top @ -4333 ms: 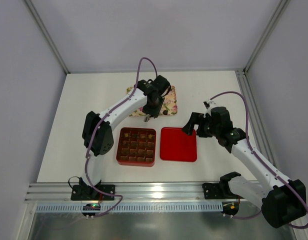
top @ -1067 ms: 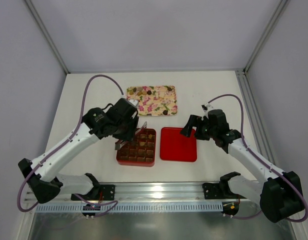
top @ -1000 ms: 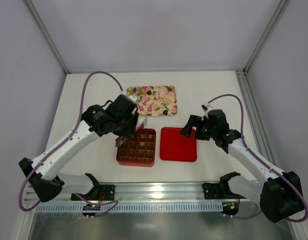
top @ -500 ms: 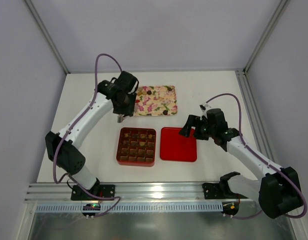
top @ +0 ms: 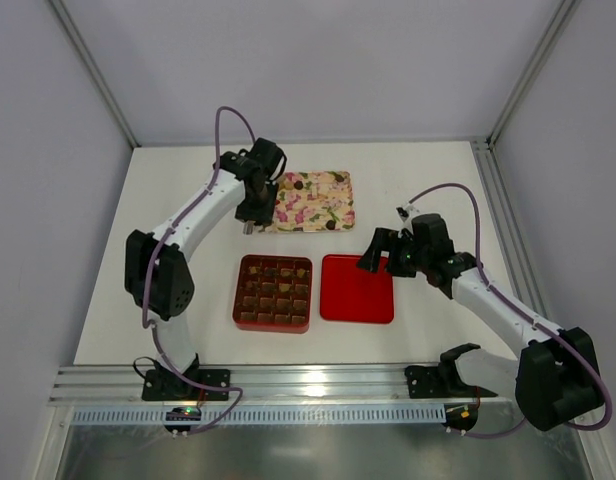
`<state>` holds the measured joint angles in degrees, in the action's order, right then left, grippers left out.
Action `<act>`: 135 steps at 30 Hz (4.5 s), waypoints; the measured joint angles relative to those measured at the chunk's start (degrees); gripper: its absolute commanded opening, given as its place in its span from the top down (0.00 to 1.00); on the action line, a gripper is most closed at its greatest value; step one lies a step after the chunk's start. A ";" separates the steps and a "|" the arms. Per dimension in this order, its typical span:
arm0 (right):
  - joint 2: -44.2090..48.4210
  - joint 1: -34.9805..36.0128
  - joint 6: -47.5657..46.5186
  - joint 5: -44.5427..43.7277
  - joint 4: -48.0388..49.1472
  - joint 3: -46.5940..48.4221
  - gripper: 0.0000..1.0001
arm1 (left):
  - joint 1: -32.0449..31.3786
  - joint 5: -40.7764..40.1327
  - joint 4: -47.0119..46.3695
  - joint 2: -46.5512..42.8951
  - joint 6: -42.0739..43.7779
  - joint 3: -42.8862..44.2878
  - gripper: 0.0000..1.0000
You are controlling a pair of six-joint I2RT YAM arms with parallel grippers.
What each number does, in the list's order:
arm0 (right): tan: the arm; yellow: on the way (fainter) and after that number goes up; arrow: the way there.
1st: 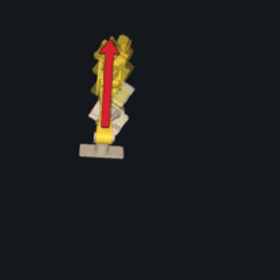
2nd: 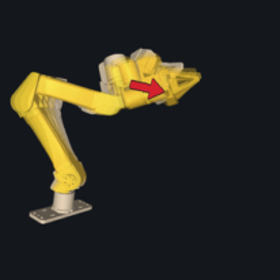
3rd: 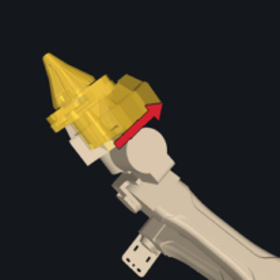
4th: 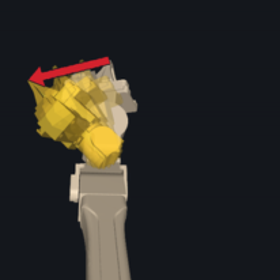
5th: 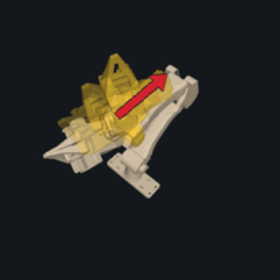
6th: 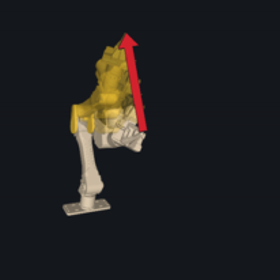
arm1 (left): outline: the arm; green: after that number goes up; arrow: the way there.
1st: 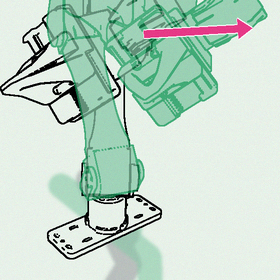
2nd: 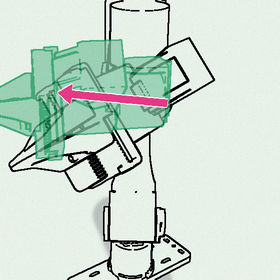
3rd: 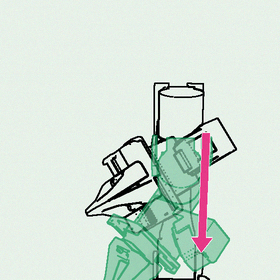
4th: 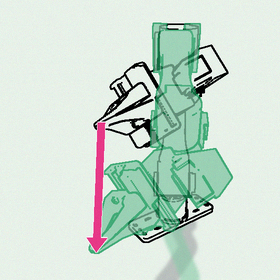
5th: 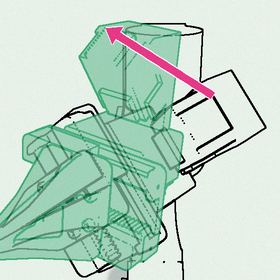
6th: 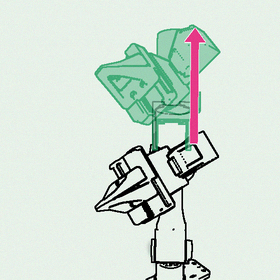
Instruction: Pack the chocolate
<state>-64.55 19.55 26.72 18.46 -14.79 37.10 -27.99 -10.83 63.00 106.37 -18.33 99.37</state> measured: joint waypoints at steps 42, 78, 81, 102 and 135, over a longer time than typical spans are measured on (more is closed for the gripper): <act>-1.88 0.00 -0.31 0.35 0.20 0.96 0.08 | 2.23 0.37 -3.21 2.47 1.46 -1.92 0.64; -1.81 0.00 -0.26 0.35 0.20 0.96 0.08 | 2.23 2.08 -2.08 2.08 1.36 -4.04 0.67; -1.81 0.00 -0.26 0.35 0.20 0.96 0.08 | 2.23 2.08 -2.08 2.01 1.22 -4.04 0.71; -1.68 0.00 -0.24 0.33 0.20 1.05 0.08 | 2.23 1.38 -0.02 1.60 1.20 1.60 0.75; 0.85 0.00 1.95 -0.31 0.68 1.68 0.08 | -13.92 4.24 5.01 -24.37 -6.23 -13.31 0.74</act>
<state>-63.70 19.55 28.67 18.15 -14.11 38.79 -41.91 -6.59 68.01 82.00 -24.56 86.06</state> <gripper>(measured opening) 0.921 0.287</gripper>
